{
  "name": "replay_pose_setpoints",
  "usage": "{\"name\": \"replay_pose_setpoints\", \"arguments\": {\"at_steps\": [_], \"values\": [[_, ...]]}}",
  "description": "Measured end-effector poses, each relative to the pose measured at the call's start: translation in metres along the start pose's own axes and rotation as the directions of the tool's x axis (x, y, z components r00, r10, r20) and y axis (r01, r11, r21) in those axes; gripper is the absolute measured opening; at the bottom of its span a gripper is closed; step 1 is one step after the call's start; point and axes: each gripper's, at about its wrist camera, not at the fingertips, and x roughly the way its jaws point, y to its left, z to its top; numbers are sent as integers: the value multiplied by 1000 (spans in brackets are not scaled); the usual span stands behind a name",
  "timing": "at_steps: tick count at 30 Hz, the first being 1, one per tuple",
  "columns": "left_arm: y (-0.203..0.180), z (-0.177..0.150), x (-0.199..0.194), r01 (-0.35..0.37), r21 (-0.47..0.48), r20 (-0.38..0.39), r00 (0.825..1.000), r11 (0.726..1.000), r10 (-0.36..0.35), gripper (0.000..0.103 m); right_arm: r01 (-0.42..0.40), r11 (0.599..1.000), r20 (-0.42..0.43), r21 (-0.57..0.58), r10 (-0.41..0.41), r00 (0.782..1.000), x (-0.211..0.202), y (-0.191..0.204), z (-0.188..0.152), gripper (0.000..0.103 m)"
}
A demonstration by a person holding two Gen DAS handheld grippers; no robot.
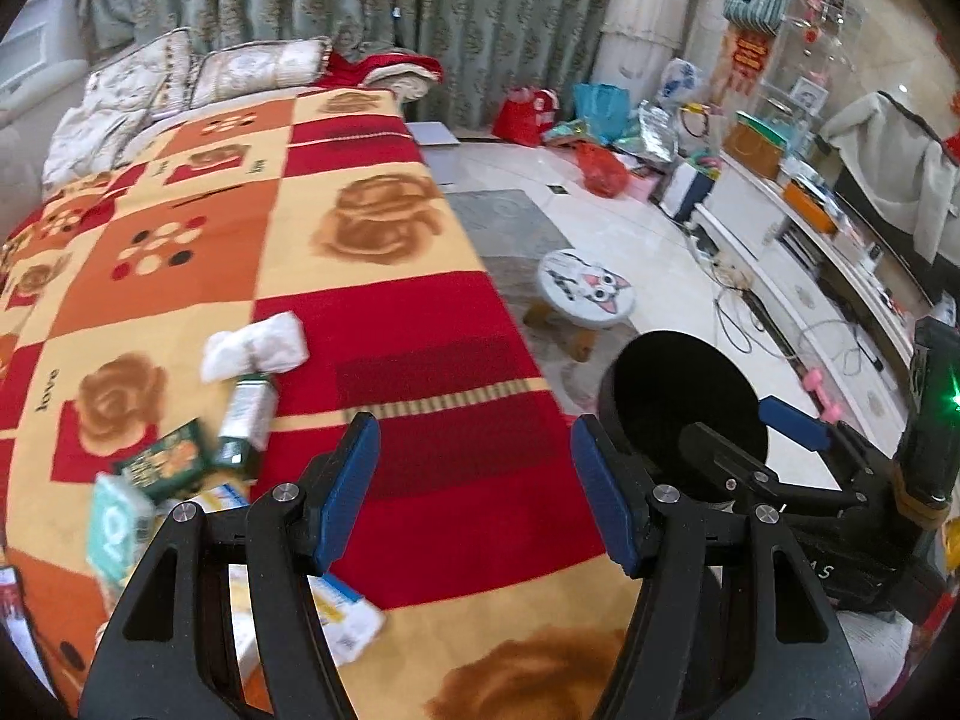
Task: Collect trash
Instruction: 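Move both open grippers back over the remaining trash on the bedspread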
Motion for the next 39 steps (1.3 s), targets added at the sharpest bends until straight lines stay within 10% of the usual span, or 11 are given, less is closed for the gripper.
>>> {"name": "replay_pose_setpoints", "arguments": {"at_steps": [39], "values": [[152, -57, -47, -186, -152, -24, 982, 971, 185, 65, -281, 933, -178, -223, 245, 953, 37, 153, -31, 97]]}}
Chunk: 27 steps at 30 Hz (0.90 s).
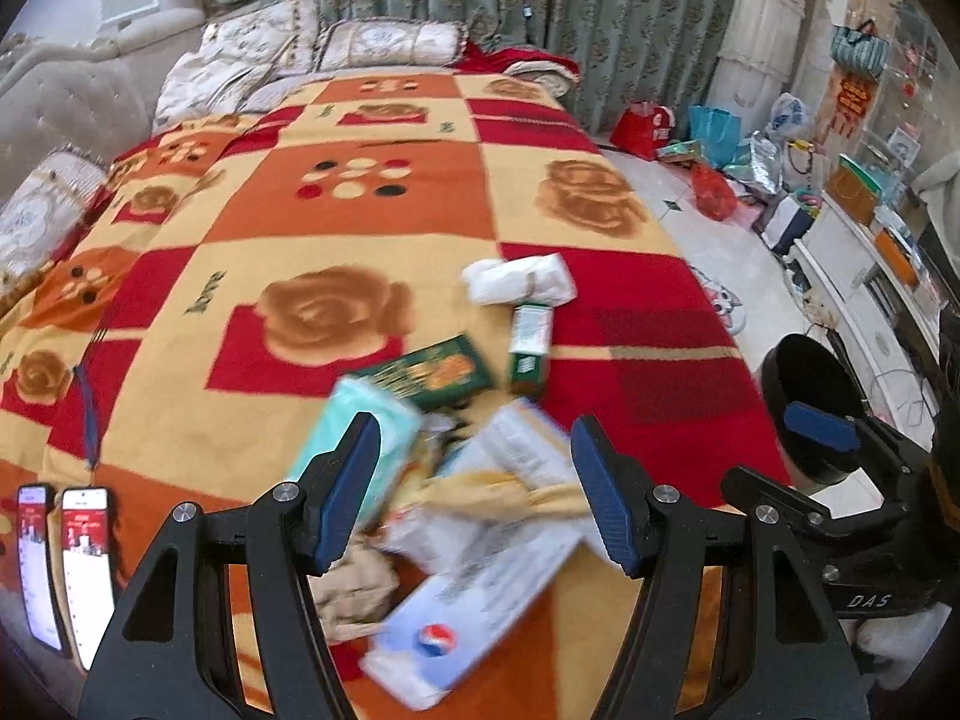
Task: Collect trash
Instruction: 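Move both open grippers back over the remaining trash on the bedspread, then grasp the beige crumpled cloth with the left gripper while the right gripper grasps the yellow cloth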
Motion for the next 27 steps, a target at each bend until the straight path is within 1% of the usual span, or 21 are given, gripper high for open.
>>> {"name": "replay_pose_setpoints", "arguments": {"at_steps": [2, 3, 4, 8, 12, 16, 20, 24, 25, 26, 27], "values": [[17, -4, 0, -1, -16, -18, 1000, 1000, 1, 65, -40, 999, -23, -11, 40, 999, 8, 6, -4, 93], [25, -7, 0, -5, -24, -29, 1000, 1000, 4, 65, -55, 998, -31, -15, 54, 998, 11, 9, -5, 87], [33, -10, 1, -11, -29, -36, 999, 1000, 10, 65, -75, 997, -45, -20, 74, 996, 16, 13, -6, 84], [57, -21, 1, -31, -48, -65, 998, 998, 28, 65, -121, 991, -75, -53, 117, 990, 30, 30, -6, 79], [74, -30, 2, -36, -66, -87, 996, 997, 31, 65, -135, 986, -85, -97, 127, 988, 38, 46, -3, 79], [84, -38, 5, -26, -74, -116, 993, 997, 17, 65, -132, 986, -93, -106, 122, 988, 43, 50, -1, 79], [83, -50, 2, 13, -67, -153, 988, 998, -23, 65, -156, 982, -100, -108, 145, 984, 42, 50, -2, 79], [76, -60, 4, 39, -46, -186, 981, 998, -47, 65, -182, 975, -107, -132, 168, 980, 46, 56, 0, 79], [73, -63, 7, 49, -40, -199, 979, 998, -56, 65, -194, 971, -108, -143, 179, 978, 48, 60, 0, 74], [72, -65, 10, 54, -34, -209, 976, 998, -60, 64, -208, 965, -110, -158, 193, 975, 51, 65, 1, 62], [70, -68, 13, 57, -28, -219, 974, 998, -62, 64, -217, 961, -113, -169, 200, 973, 53, 68, 1, 56]]}}
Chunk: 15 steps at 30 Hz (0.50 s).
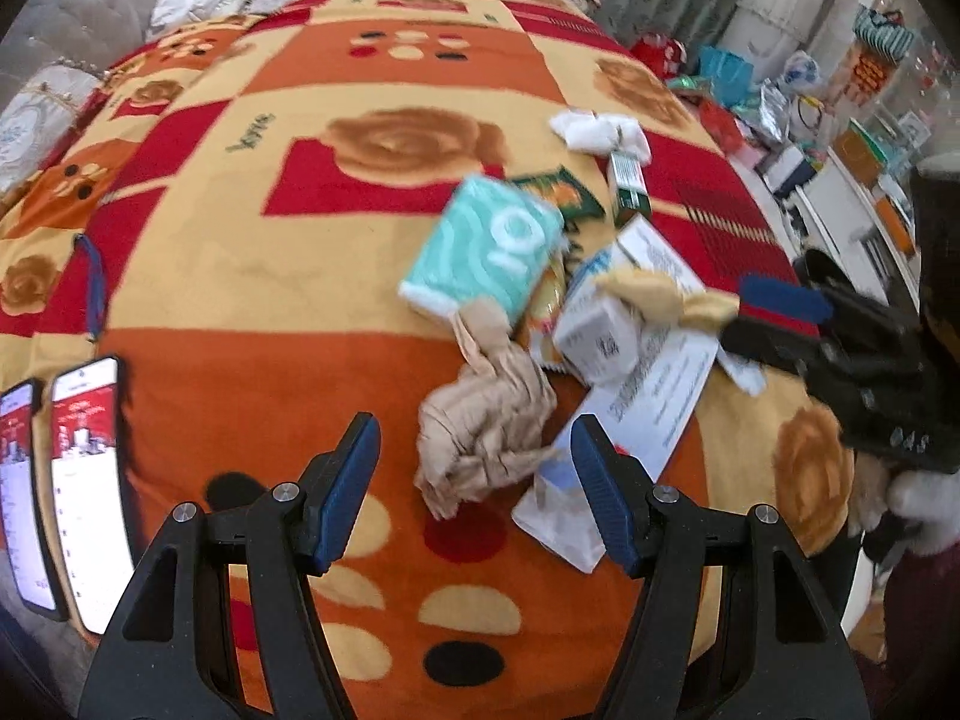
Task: Collect trash
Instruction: 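Grasp the beige crumpled cloth with the left gripper while the right gripper grasps the yellow cloth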
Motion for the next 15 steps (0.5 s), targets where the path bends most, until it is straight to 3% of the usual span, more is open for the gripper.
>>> {"name": "replay_pose_setpoints", "arguments": {"at_steps": [6, 7, 12, 14, 15], "values": [[1, -3, 14, 28, 5, -33, 999, 1000, -27, 42, -27, 996, -16, -90, 26, 1000, 21, 20, 8, 51], [2, -2, 14, 26, 3, -30, 999, 1000, -25, 34, -23, 994, -19, -104, 21, 1000, 25, 23, 10, 50], [8, 1, 9, 49, -13, -19, 999, 999, -49, 26, -28, 993, -25, -115, 25, 999, 35, 24, 16, 50], [8, 1, 8, 52, -20, -17, 998, 998, -53, 23, -39, 993, -40, -114, 35, 999, 41, 23, 16, 43], [9, 1, 6, 51, -25, -13, 999, 998, -51, 23, -53, 992, -48, -112, 48, 998, 42, 22, 15, 33]]}}
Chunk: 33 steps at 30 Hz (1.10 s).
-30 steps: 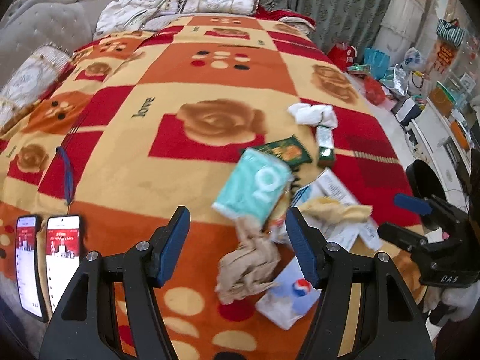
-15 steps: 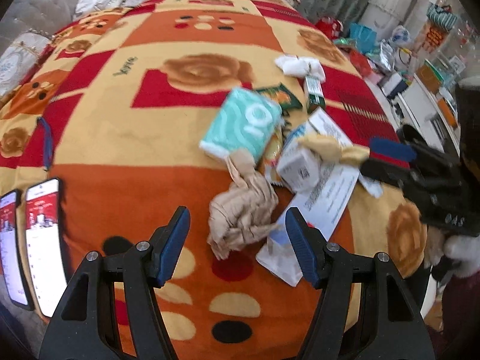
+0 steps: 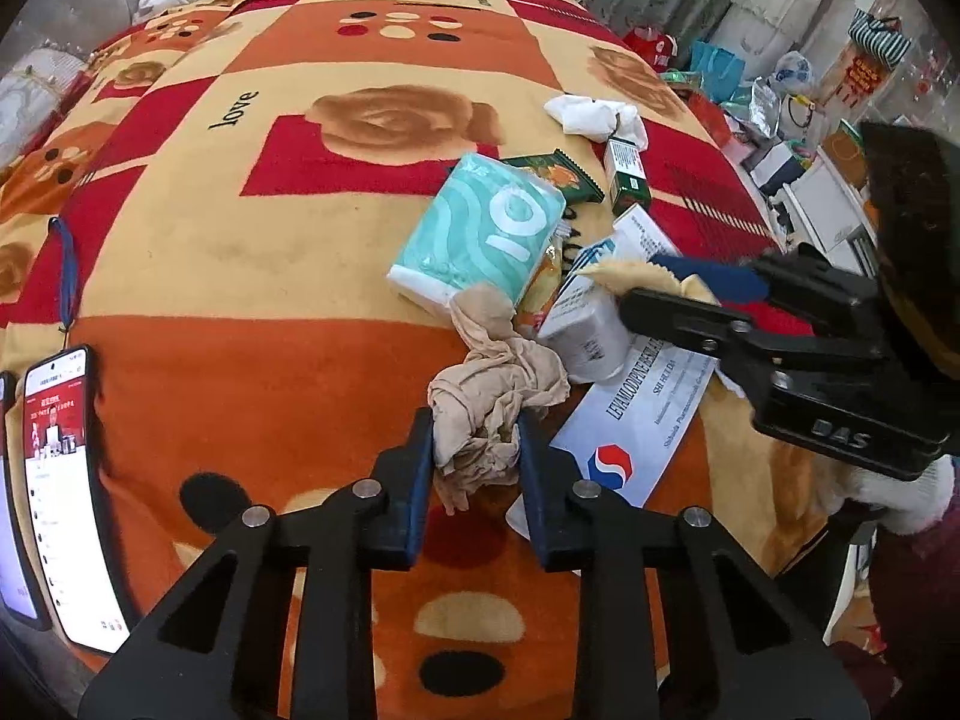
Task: Collect trash
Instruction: 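Grasp the beige crumpled cloth with the left gripper while the right gripper grasps the yellow cloth, then lift the beige cloth and yellow cloth up from the bedspread with both grippers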
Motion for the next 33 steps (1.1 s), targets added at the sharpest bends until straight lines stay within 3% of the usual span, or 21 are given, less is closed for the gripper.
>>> {"name": "replay_pose_setpoints", "arguments": {"at_steps": [1, 4, 14, 33], "values": [[1, 1, -2, 1, -6, 7, 1000, 1000, -1, 23, -15, 1000, -2, 6, 15, 1000, 1, -1, -1, 25], [1, 5, -14, 10, -13, 37, 999, 1000, -10, 22, -17, 1000, 13, 4, 17, 1000, -8, 1, -3, 19], [-28, 28, -41, 37, 23, 133, 990, 999, -40, 22, 13, 998, 131, 56, -20, 991, -69, -12, -10, 18], [-145, 65, -19, 101, 184, 143, 981, 978, -129, 22, 131, 967, 179, 220, -172, 969, -133, -81, -48, 18]]}}
